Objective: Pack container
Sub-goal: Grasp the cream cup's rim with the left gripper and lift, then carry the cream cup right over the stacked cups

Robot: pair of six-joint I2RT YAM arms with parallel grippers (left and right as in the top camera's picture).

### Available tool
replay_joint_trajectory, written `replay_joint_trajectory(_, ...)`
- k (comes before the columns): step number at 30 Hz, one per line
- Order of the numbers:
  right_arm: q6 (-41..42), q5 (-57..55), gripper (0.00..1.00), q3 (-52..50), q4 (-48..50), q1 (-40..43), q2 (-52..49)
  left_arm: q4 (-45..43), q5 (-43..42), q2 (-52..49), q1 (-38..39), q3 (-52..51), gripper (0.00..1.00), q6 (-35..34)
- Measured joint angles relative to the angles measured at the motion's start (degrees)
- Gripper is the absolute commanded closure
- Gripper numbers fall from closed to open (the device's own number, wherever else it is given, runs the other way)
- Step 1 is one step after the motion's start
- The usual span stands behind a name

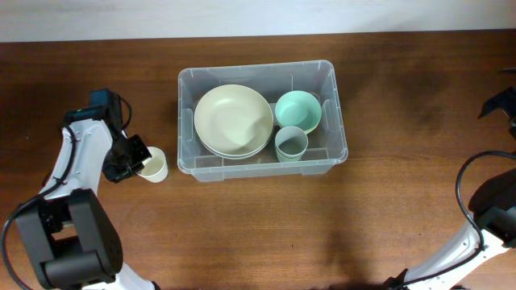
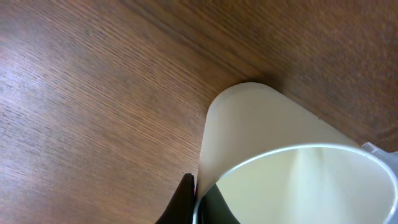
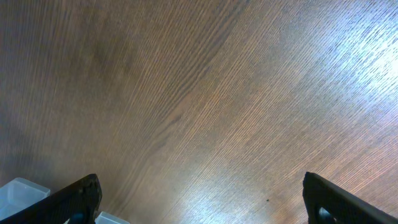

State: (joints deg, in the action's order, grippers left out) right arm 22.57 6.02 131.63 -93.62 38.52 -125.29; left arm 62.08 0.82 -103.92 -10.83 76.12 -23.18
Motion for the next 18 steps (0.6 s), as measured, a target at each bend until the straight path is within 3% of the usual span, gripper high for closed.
replay_joint_trajectory(4, -0.07, 0.02, 0.01, 0.00, 0.00, 0.00, 0.00, 1.55, -0.70, -0.02, -3.15, 5.44, 0.99, -0.26)
replay_joint_trajectory(11, -0.07, 0.00, 0.01, 0.00, 0.00, 0.00, 0.00, 7.93, -3.63, -0.02, -9.62, 30.77, 0.99, -0.35)
replay_joint_trajectory(14, -0.04, 0.00, 0.01, 0.00, 0.00, 0.00, 0.00, 9.79, -7.98, 0.33, -6.73, 44.33, 0.99, 2.43)
replay_joint_trajectory(18, -0.04, 0.02, 0.01, 0.00, -0.02, 0.00, 0.00, 10.25, -10.75, 0.72, 3.76, 49.55, 0.99, 6.01)
